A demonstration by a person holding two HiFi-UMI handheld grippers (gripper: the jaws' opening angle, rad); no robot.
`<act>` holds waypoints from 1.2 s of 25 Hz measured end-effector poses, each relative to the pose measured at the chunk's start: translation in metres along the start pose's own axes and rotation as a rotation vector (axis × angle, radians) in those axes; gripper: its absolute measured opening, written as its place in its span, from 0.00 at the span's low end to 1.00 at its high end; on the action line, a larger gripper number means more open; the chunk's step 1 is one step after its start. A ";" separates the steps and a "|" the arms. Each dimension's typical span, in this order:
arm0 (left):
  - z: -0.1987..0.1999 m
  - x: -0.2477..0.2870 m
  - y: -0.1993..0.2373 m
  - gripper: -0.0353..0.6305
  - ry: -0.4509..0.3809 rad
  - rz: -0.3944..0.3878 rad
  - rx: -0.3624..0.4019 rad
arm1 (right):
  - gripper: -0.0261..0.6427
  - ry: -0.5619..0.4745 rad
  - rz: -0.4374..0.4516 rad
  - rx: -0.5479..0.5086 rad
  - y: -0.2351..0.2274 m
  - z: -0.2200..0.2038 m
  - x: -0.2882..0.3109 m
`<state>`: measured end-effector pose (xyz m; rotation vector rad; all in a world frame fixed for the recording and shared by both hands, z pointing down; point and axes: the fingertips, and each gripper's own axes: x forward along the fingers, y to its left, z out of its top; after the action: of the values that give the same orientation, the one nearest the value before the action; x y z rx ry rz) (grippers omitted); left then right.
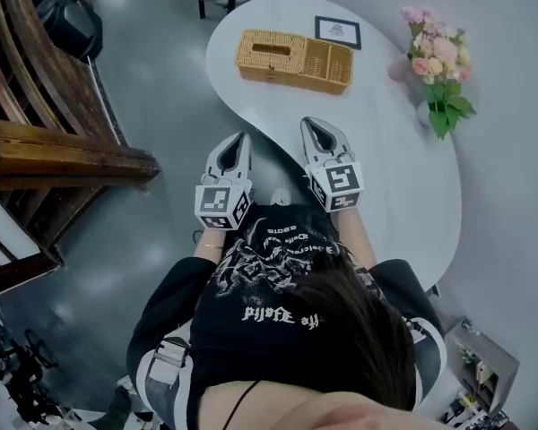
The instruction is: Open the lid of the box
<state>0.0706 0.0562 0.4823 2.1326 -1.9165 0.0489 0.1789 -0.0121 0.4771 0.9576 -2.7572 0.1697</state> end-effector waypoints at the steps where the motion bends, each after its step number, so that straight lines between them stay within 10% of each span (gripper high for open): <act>1: 0.000 0.003 0.000 0.09 0.003 0.002 0.002 | 0.08 0.003 0.009 0.004 -0.001 -0.001 0.002; 30: 0.045 0.142 0.112 0.09 0.057 -0.112 0.021 | 0.08 0.158 0.009 0.002 -0.034 0.015 0.143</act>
<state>-0.0283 -0.1011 0.4886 2.2237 -1.7691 0.1071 0.0885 -0.1264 0.4985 0.8918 -2.6177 0.2383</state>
